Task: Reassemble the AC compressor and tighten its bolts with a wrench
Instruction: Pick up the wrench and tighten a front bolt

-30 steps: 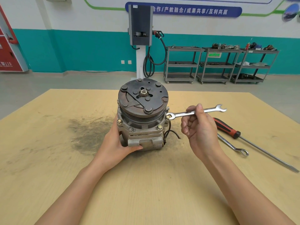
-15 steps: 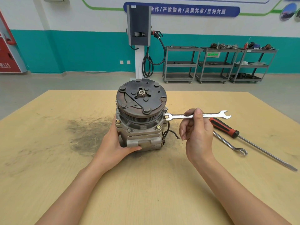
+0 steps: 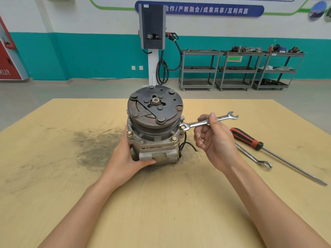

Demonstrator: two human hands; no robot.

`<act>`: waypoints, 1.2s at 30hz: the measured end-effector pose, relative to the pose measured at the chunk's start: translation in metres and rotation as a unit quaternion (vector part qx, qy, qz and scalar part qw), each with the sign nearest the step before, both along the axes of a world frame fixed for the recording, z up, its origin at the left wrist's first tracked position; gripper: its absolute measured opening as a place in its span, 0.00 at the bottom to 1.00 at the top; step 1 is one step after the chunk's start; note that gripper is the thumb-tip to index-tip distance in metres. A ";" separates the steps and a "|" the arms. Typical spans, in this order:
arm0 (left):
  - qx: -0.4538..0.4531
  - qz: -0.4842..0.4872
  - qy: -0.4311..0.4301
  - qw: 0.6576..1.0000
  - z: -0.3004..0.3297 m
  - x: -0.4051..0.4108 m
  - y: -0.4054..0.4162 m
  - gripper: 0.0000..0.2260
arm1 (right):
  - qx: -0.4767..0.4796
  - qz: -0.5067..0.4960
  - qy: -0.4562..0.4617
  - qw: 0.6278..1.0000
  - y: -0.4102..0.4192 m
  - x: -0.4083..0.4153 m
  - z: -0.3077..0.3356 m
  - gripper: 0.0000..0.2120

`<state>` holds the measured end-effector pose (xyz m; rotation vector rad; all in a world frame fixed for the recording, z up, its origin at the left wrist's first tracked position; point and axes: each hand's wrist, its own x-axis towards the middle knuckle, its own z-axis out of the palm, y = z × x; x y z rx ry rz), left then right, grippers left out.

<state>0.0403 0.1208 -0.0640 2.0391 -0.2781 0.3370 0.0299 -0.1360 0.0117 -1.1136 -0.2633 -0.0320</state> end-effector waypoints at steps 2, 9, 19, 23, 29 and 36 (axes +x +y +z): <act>0.004 0.001 0.000 1.000 0.000 0.000 0.000 0.46 | 0.000 0.002 0.000 1.000 0.000 0.003 0.000 0.16; 0.013 0.008 -0.003 1.000 0.000 0.000 -0.001 0.45 | 0.008 -0.012 -0.008 1.000 0.004 0.005 -0.003 0.17; 0.009 0.008 0.001 1.000 0.000 -0.001 0.000 0.46 | -0.001 -0.105 -0.067 0.992 0.011 -0.005 -0.003 0.17; 0.009 0.004 0.002 1.000 0.000 -0.001 -0.001 0.45 | 0.008 -0.120 -0.060 0.991 0.013 -0.006 -0.006 0.17; 0.008 0.004 -0.002 1.000 -0.001 -0.001 0.000 0.45 | 0.023 -0.136 -0.060 0.989 0.016 -0.006 -0.008 0.16; 0.001 0.001 0.000 1.000 0.001 -0.002 -0.001 0.43 | 0.023 -0.115 -0.039 0.992 0.013 -0.005 -0.004 0.16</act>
